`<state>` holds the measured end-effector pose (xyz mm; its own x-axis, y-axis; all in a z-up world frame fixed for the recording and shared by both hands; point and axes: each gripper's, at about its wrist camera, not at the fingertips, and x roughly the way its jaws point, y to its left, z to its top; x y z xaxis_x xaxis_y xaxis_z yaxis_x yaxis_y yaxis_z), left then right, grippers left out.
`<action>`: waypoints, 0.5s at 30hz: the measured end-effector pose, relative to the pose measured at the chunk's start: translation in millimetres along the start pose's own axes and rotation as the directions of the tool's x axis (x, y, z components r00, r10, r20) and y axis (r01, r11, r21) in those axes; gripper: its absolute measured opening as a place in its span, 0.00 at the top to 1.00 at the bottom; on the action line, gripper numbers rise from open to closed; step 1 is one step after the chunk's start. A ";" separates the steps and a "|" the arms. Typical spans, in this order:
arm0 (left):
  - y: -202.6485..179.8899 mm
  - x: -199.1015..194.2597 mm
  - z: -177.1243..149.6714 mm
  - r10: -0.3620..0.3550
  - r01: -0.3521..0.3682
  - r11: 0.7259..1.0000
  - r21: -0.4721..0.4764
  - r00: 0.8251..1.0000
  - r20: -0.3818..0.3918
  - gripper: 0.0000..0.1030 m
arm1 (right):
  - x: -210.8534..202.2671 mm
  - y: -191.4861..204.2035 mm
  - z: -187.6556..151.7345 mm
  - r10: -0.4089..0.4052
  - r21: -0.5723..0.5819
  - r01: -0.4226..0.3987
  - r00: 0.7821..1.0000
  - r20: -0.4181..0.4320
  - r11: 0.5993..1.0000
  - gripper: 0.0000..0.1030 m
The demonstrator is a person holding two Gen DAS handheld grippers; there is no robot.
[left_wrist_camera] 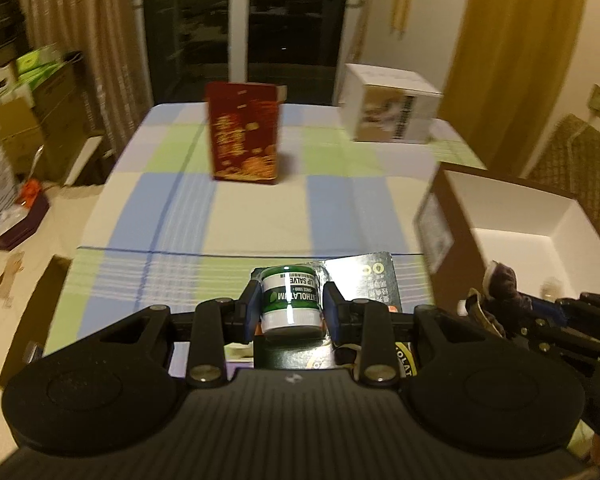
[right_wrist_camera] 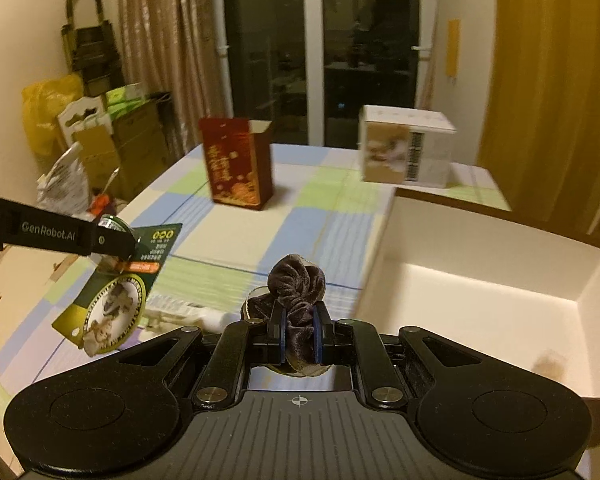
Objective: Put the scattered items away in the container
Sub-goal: 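Carry the scrunchie and green jar over the brown box with both tools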
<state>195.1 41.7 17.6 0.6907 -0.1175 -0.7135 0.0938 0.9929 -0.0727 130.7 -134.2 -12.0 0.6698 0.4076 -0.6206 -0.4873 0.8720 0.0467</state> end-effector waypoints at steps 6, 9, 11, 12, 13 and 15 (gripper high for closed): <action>-40.0 -2.3 3.6 -0.073 0.073 0.996 0.060 0.997 0.001 0.73 | -30.5 -30.8 -3.5 -0.075 0.047 0.074 0.997 0.023 0.996 0.86; -61.0 -1.7 4.9 -0.107 0.107 0.990 0.090 0.994 -0.002 0.73 | -43.4 -45.2 -5.3 -0.115 0.074 0.113 0.993 0.031 0.991 0.86; -76.0 -0.5 5.7 -0.128 0.128 0.985 0.112 0.992 -0.004 0.73 | -49.7 -54.5 -7.3 -0.141 0.093 0.137 0.989 0.032 0.986 0.86; -82.6 0.3 5.7 -0.137 0.137 0.983 0.121 0.991 -0.006 0.73 | -52.6 -58.7 -8.5 -0.151 0.101 0.147 0.988 0.032 0.984 0.86; -89.3 0.9 5.7 -0.146 0.145 0.981 0.130 0.989 -0.008 0.73 | -55.7 -63.4 -10.0 -0.163 0.110 0.158 0.986 0.033 0.981 0.86; -102.4 3.2 5.8 -0.160 0.160 0.976 0.149 0.987 -0.012 0.73 | -61.9 -72.9 -12.1 -0.184 0.126 0.178 0.982 0.037 0.976 0.86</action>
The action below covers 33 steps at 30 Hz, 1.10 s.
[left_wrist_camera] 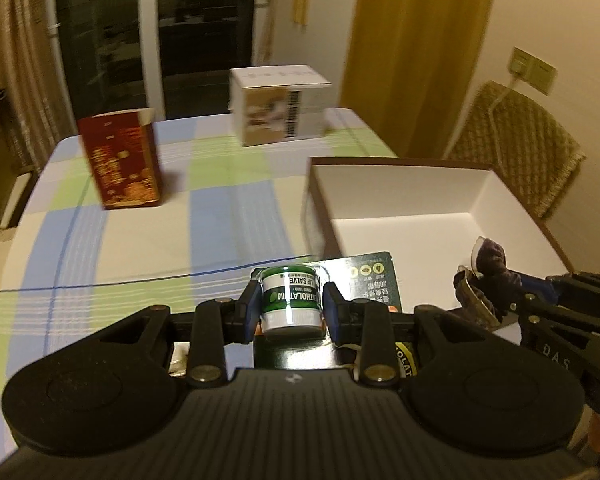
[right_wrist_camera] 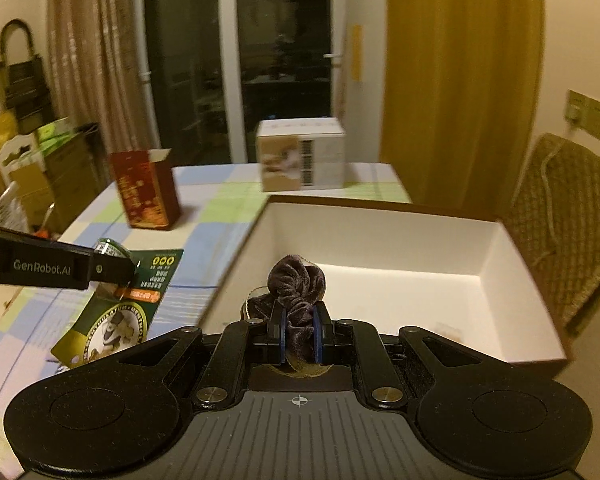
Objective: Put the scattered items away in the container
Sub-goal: 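Carry the scrunchie and green jar over the brown box with both tools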
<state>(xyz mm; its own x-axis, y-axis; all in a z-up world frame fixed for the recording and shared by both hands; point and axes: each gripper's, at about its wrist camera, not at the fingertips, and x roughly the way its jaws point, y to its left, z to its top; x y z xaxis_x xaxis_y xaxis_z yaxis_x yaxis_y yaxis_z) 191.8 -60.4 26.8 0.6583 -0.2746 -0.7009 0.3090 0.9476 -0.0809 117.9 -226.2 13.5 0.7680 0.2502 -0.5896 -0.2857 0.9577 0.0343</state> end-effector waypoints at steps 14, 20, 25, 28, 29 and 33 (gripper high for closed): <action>-65.5 30.2 10.9 -0.044 0.046 0.996 0.074 0.999 -0.028 0.73 | -13.7 -63.1 2.6 -0.108 0.122 0.104 0.994 0.031 0.987 0.86; -87.3 47.3 21.7 -0.045 0.047 0.995 0.085 0.999 -0.025 0.73 | -7.9 -87.6 6.3 -0.139 0.160 0.132 0.990 0.036 0.978 0.86; -100.3 64.2 32.3 -0.044 0.045 0.995 0.085 0.999 -0.021 0.73 | 5.9 -107.3 9.9 -0.151 0.195 0.143 0.988 0.027 0.970 0.86; -107.0 75.5 40.1 -0.045 0.046 0.996 0.081 0.999 -0.017 0.73 | 17.5 -121.2 14.7 -0.146 0.227 0.137 0.989 0.024 0.964 0.86; -109.2 80.5 42.6 -0.045 0.046 0.996 0.079 0.999 -0.018 0.73 | 22.8 -125.2 16.1 -0.142 0.234 0.134 0.990 0.021 0.963 0.86; -117.4 104.3 50.9 -0.043 0.045 0.996 0.072 0.998 -0.035 0.73 | 48.2 -140.2 18.9 -0.104 0.273 0.106 0.994 -0.021 0.956 0.86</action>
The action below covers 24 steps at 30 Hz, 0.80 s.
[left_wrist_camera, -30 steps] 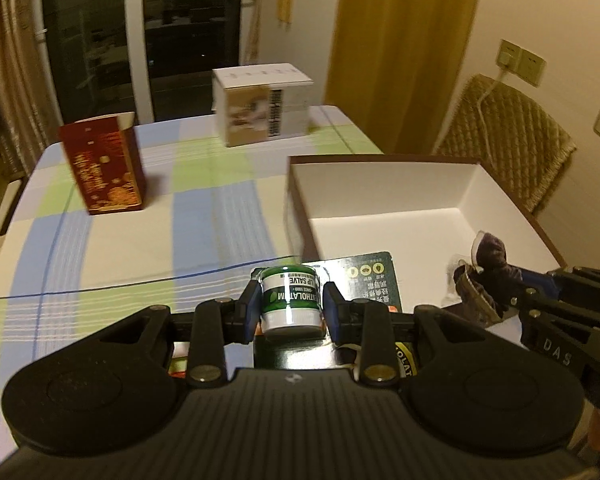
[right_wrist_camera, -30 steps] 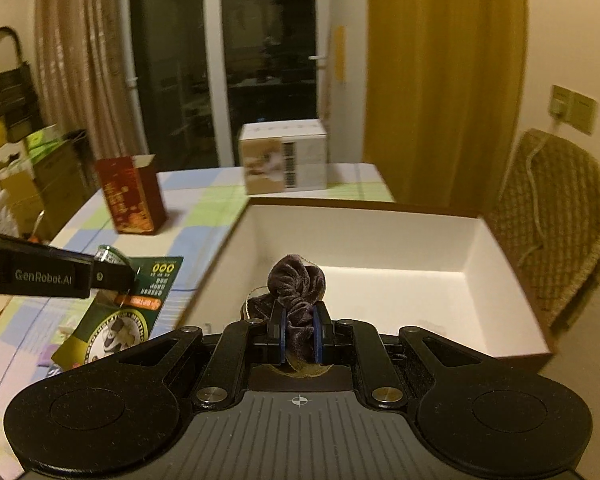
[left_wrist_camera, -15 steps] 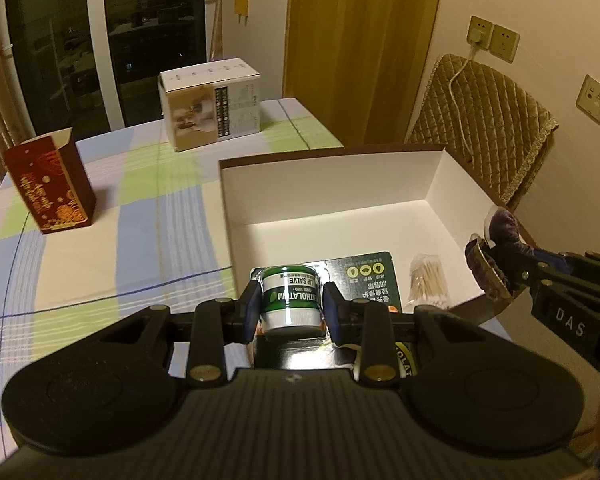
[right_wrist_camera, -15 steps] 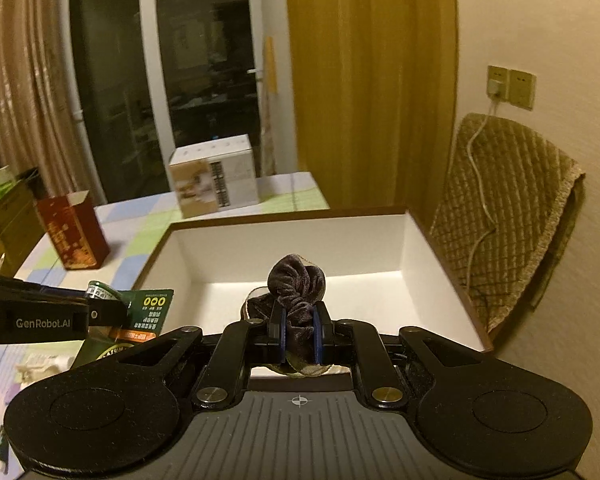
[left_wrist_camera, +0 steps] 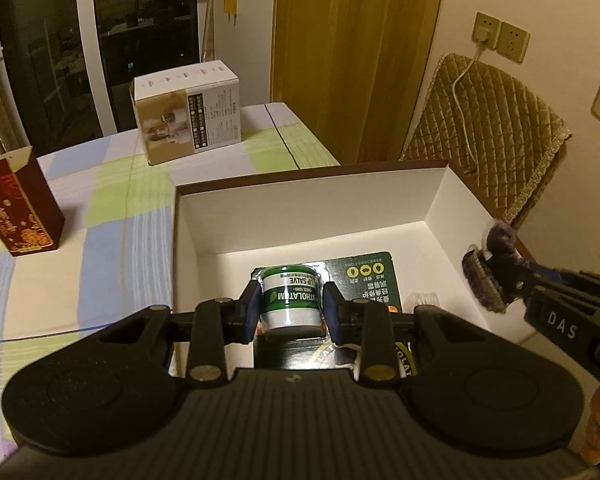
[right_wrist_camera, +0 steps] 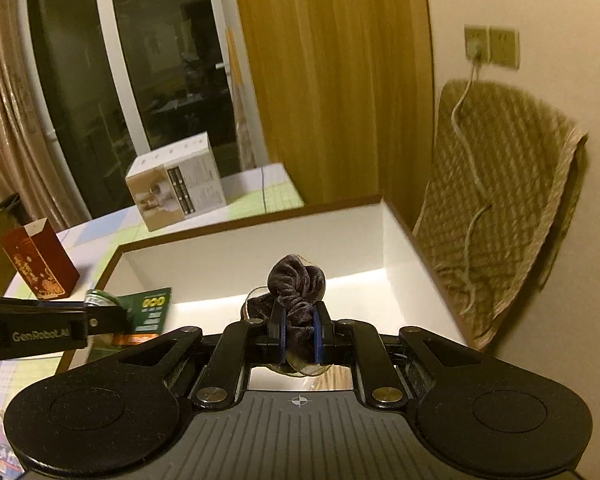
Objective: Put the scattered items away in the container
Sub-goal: 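Carry the scrunchie and green jar over the brown box with both tools, then open the left tool to drop the jar while the right tool releases the scrunchie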
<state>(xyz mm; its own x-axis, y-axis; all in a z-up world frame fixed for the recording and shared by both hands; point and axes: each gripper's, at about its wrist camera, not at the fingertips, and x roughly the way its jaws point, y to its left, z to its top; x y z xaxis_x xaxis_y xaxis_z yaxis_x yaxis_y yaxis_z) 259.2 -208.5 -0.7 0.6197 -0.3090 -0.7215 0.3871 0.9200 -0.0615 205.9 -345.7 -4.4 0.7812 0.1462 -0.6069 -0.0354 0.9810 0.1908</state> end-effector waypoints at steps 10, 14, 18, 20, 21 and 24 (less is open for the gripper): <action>-2.8 66.5 12.2 -0.002 -0.001 0.999 -0.036 0.995 -0.104 0.73 | 56.3 -12.1 1.4 0.019 0.034 -0.013 0.982 -0.187 0.999 0.85; -1.2 85.8 14.8 0.012 -0.020 0.998 -0.052 0.990 -0.141 0.73 | 67.5 -11.0 -1.9 0.017 0.011 -0.015 0.971 -0.237 1.000 0.85; -0.8 100.3 15.0 0.017 -0.028 0.998 -0.064 0.985 -0.172 0.73 | 77.4 -10.4 -4.5 0.003 -0.012 -0.007 0.963 -0.268 1.000 0.85; -1.4 105.8 15.0 0.015 -0.028 0.997 -0.068 0.983 -0.185 0.73 | 80.0 -10.5 -5.0 -0.004 -0.017 -0.001 0.961 -0.278 1.000 0.85; -2.1 107.9 14.8 0.014 -0.027 0.997 -0.069 0.982 -0.189 0.73 | 81.6 -10.2 -5.1 -0.007 -0.020 0.001 0.959 -0.282 1.000 0.85; -2.7 115.0 13.3 0.000 -0.018 0.997 -0.080 0.977 -0.211 0.73 | 86.3 -10.4 -4.2 -0.020 -0.030 0.012 0.959 -0.282 0.999 0.85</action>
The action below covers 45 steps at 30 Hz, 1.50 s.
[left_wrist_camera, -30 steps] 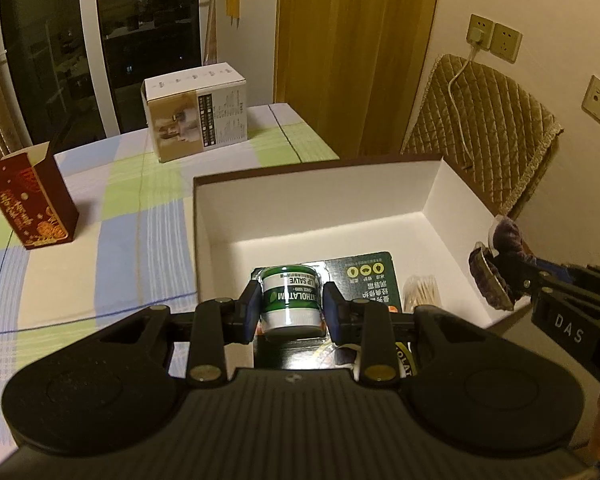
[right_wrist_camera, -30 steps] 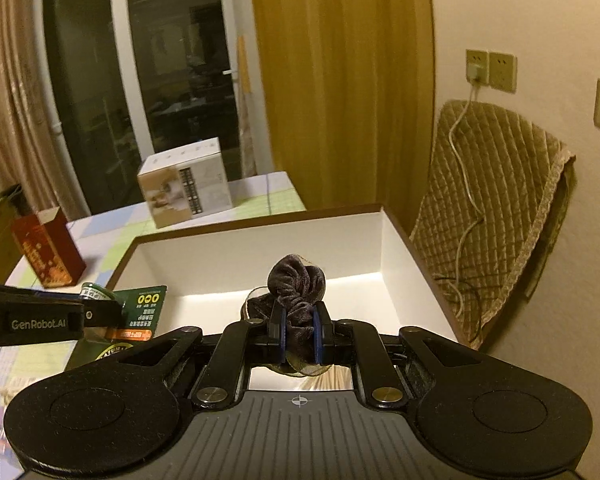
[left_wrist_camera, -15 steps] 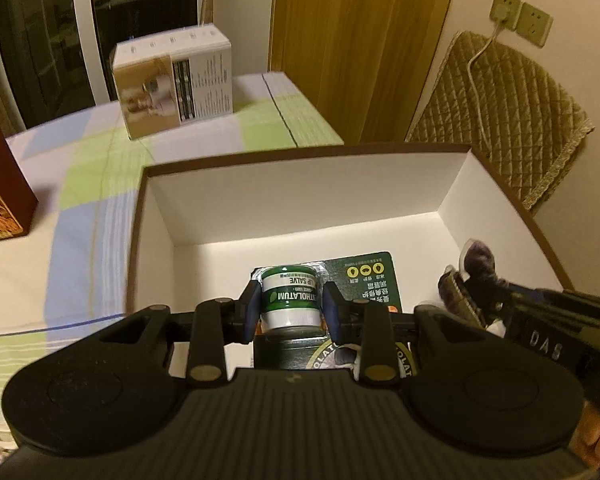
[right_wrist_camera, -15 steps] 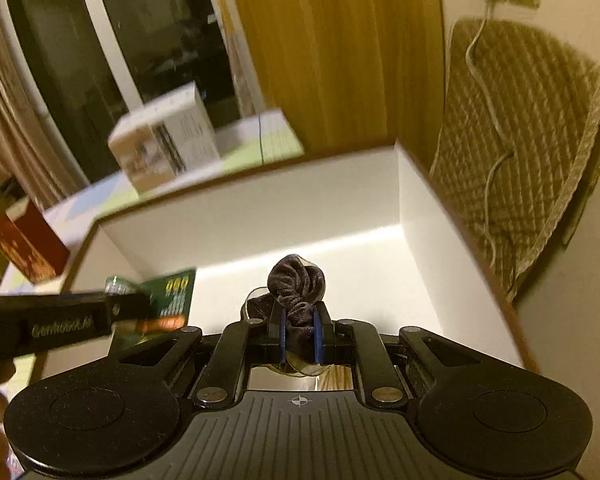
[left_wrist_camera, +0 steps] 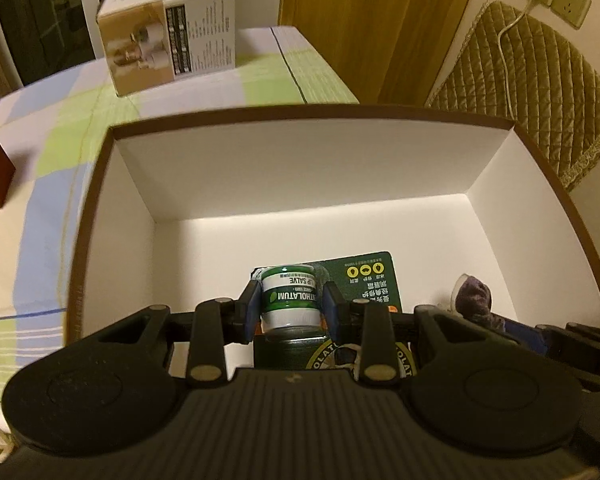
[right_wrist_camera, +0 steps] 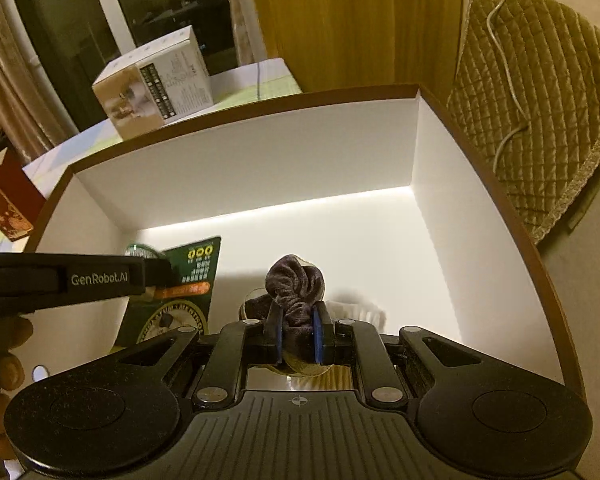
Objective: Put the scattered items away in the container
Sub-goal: 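Open the left tool to drop the jar while the right tool releases the scrunchie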
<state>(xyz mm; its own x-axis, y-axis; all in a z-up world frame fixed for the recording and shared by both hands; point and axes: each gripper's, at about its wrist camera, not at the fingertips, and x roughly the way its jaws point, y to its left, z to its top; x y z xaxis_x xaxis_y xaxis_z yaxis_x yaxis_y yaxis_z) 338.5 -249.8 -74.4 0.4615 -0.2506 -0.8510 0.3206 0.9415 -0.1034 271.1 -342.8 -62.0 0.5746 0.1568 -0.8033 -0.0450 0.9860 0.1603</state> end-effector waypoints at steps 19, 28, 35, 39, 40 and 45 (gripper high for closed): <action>7.0 4.2 2.2 0.034 -0.034 0.999 -0.016 0.999 -0.008 0.56 | 0.5 0.2 3.7 -0.010 -0.016 0.010 1.000 0.012 1.000 0.41; 4.6 -1.9 0.1 0.061 -0.061 0.998 0.016 0.998 -0.007 0.42 | -1.5 3.3 3.0 -0.027 -0.037 0.027 1.000 0.002 0.999 0.41; 8.3 -11.0 -3.1 0.070 -0.070 0.997 0.015 0.998 0.007 0.32 | -13.6 6.9 2.1 -0.027 -0.057 0.030 0.998 0.058 0.998 0.10; 11.1 -20.0 -4.9 0.064 -0.065 0.998 0.007 0.998 0.024 0.28 | -15.6 8.9 -0.7 -0.036 -0.075 0.039 0.998 0.053 0.996 0.10; 11.6 -22.4 -5.7 0.061 -0.061 0.998 0.008 0.998 0.028 0.27 | -16.5 9.4 -1.5 -0.037 -0.080 0.041 0.998 0.054 0.996 0.10; 9.6 -37.2 -12.2 0.076 -0.077 0.997 0.019 0.995 0.065 0.22 | -24.3 9.2 -7.0 -0.039 -0.085 0.044 0.997 0.064 0.995 0.10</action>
<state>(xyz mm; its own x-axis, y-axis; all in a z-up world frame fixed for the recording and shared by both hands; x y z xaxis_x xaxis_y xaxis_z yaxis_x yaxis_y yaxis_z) 314.3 -228.7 -49.9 0.5371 -0.1925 -0.8213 0.2996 0.9537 -0.0276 251.0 -337.2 -45.0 0.6271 0.1145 -0.7705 -0.0892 0.9932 0.0750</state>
